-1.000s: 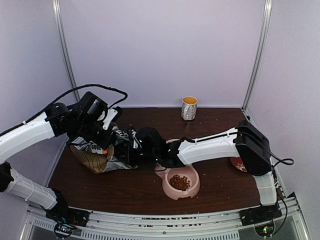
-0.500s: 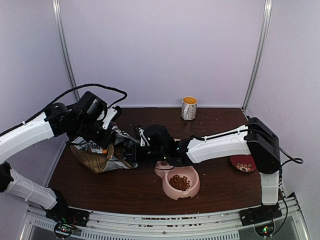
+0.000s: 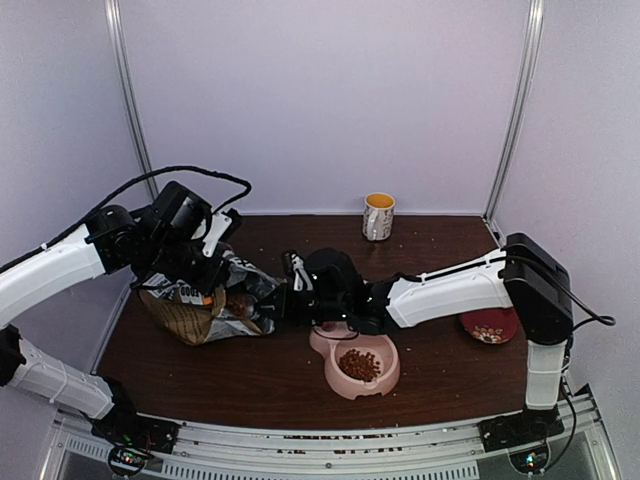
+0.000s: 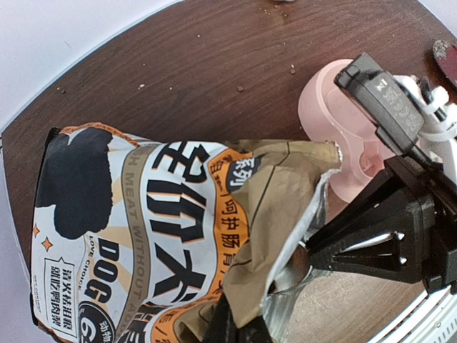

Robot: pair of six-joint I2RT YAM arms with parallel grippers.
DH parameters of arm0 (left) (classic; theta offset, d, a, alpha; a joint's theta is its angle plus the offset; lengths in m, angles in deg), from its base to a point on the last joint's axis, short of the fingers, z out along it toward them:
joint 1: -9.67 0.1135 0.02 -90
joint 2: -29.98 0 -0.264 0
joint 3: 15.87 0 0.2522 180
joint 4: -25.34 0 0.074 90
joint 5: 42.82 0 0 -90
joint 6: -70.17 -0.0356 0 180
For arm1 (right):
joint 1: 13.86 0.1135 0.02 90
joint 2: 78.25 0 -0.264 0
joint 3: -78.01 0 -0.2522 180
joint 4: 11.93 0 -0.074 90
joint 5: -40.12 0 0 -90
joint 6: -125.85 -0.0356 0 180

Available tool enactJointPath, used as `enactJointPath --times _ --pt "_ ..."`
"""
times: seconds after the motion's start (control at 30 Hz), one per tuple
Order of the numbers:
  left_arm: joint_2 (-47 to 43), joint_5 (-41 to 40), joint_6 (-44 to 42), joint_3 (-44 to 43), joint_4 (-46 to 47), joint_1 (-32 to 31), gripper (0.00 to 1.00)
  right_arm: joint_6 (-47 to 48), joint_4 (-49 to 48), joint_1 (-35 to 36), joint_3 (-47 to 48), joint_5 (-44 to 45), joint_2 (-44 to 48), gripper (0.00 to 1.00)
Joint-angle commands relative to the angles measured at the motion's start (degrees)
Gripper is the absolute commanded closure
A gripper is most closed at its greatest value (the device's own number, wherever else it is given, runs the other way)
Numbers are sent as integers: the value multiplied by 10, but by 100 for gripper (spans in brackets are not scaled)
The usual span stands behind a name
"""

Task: Serve the pet food
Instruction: Collect the pet food from the pet food bag.

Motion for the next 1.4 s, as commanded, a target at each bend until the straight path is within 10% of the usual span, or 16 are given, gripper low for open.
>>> enactJointPath --times 0.0,1.37 --pt "-17 -11 -4 -16 73 0 100 -32 -109 -6 -14 -19 55 100" --pt "-18 -10 -4 -16 73 0 100 -239 -169 -40 -101 -34 51 100"
